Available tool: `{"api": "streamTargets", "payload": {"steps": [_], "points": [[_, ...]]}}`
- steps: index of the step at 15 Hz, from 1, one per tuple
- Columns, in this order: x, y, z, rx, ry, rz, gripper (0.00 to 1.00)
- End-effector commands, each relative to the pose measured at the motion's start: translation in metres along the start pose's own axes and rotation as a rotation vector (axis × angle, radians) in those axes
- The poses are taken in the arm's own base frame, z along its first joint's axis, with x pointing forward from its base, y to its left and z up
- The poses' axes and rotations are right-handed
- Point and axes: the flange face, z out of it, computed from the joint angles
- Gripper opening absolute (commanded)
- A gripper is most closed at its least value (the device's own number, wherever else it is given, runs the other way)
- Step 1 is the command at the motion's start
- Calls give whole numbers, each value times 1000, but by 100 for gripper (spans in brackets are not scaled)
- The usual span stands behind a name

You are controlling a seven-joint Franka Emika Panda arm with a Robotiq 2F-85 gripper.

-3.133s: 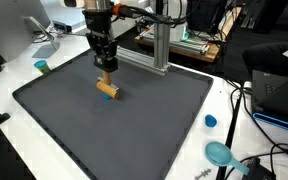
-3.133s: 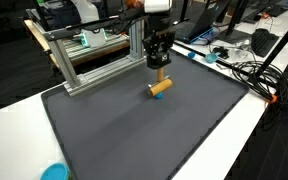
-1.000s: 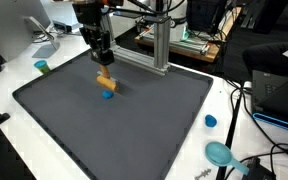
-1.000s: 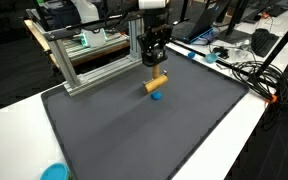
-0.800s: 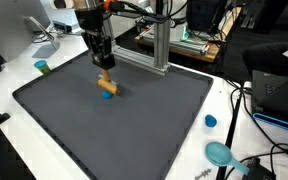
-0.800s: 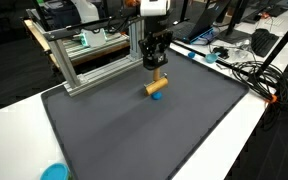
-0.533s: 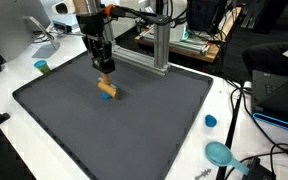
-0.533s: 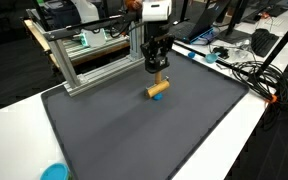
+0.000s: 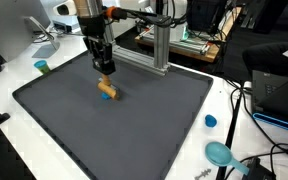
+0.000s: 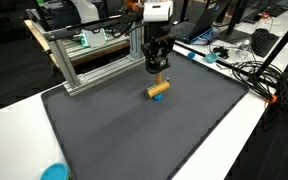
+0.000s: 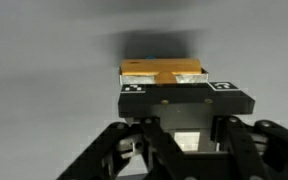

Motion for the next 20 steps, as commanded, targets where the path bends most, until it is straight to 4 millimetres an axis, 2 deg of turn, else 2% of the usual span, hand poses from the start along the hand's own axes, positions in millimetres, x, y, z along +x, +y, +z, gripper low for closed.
{"api": "streamTargets", "payload": {"steps": [1, 13, 20], "points": [[3, -2, 5, 20, 15, 9, 23], [11, -7, 21, 42, 51, 36, 23], [6, -9, 34, 23, 7, 21, 23]]}}
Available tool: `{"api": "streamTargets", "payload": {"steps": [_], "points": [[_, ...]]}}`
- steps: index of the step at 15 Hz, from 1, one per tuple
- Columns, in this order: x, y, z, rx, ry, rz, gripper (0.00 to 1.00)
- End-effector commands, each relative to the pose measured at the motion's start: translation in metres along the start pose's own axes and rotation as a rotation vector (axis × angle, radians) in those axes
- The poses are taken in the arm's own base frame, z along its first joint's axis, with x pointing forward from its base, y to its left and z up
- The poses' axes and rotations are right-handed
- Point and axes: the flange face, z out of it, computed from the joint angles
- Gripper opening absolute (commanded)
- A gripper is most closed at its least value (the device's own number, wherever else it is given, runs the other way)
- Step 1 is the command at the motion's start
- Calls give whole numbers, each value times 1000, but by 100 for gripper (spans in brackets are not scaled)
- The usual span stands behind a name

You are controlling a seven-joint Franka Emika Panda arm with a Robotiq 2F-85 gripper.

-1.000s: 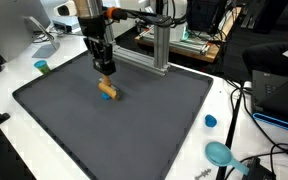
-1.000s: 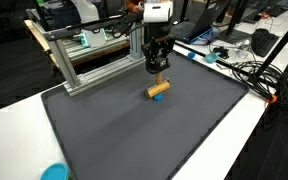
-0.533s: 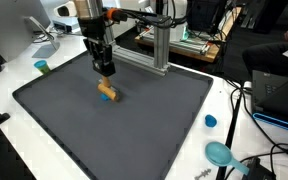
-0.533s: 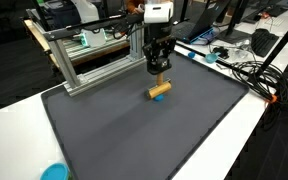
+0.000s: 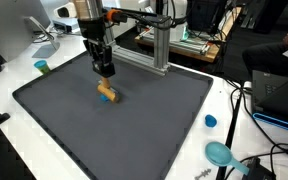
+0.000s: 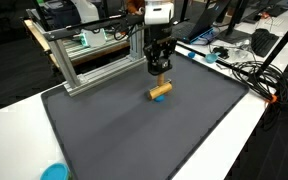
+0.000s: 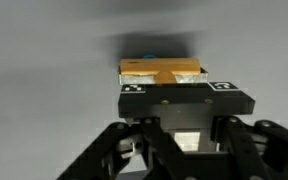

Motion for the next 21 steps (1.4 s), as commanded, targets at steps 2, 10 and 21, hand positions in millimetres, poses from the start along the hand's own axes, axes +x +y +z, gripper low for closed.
{"api": "streamTargets", "payload": {"steps": [2, 10, 21], "points": [[2, -6, 31, 9, -26, 6, 23], [6, -4, 40, 81, -67, 49, 23], [17, 3, 34, 38, 53, 55, 23]]}}
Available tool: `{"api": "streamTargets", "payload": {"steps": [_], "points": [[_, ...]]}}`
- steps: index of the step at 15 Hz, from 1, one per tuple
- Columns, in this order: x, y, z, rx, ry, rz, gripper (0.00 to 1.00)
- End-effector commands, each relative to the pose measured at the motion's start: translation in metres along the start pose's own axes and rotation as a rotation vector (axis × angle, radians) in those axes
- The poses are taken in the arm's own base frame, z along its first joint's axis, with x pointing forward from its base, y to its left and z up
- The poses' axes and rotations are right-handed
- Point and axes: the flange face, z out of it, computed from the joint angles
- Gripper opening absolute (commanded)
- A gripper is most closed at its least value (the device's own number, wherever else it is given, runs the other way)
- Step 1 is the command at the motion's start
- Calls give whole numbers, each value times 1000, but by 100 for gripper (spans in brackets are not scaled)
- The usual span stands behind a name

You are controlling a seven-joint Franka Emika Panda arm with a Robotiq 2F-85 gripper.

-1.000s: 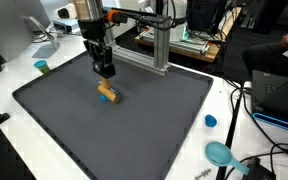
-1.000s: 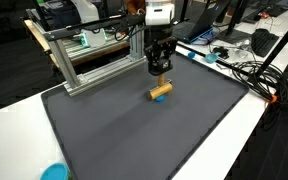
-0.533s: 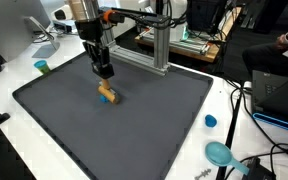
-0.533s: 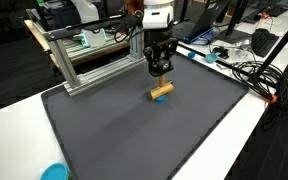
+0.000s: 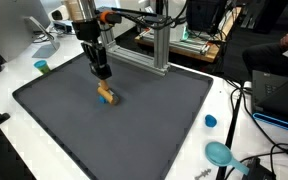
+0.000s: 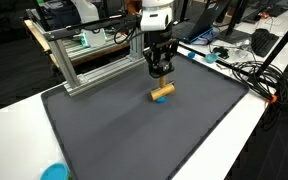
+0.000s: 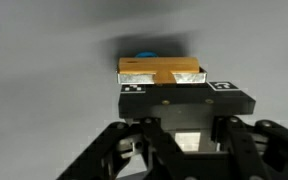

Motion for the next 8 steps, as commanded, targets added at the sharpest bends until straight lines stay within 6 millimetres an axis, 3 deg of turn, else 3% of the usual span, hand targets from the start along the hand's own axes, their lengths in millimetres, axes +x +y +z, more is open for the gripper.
{"api": "streamTargets", "payload": {"steps": [1, 8], "points": [[3, -12, 28, -38, 77, -38, 23], [2, -21, 34, -109, 98, -73, 23]]}}
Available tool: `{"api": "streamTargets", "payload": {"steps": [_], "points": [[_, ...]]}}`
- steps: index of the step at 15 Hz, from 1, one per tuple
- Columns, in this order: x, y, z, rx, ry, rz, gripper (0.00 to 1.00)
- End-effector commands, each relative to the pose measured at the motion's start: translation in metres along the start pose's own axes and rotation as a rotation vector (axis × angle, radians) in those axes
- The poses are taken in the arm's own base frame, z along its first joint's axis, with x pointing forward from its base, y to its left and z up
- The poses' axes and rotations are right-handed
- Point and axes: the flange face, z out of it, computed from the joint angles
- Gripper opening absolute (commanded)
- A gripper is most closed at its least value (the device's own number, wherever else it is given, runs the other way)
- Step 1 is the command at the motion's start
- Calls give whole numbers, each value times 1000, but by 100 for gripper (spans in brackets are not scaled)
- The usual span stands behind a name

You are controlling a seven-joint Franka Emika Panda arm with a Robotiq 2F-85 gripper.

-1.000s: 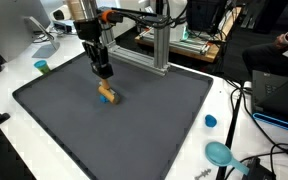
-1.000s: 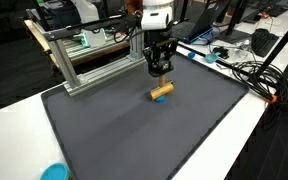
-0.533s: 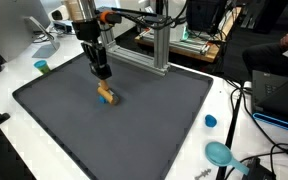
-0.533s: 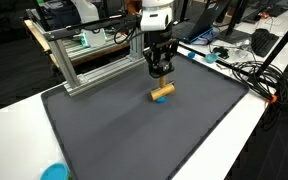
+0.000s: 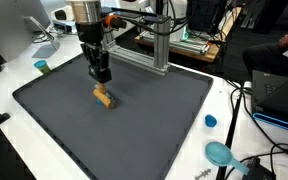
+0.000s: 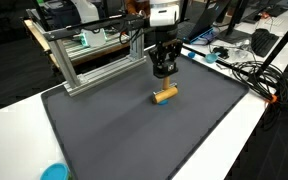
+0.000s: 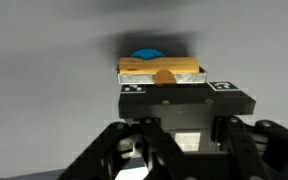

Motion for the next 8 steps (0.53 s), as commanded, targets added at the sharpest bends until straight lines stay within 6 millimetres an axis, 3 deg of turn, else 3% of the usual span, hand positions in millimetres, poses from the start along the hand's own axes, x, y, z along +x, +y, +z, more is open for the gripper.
{"api": "streamTargets", "payload": {"steps": [1, 8], "points": [[1, 1, 32, -54, 24, -19, 23], [5, 2, 40, -153, 45, -25, 23]]}}
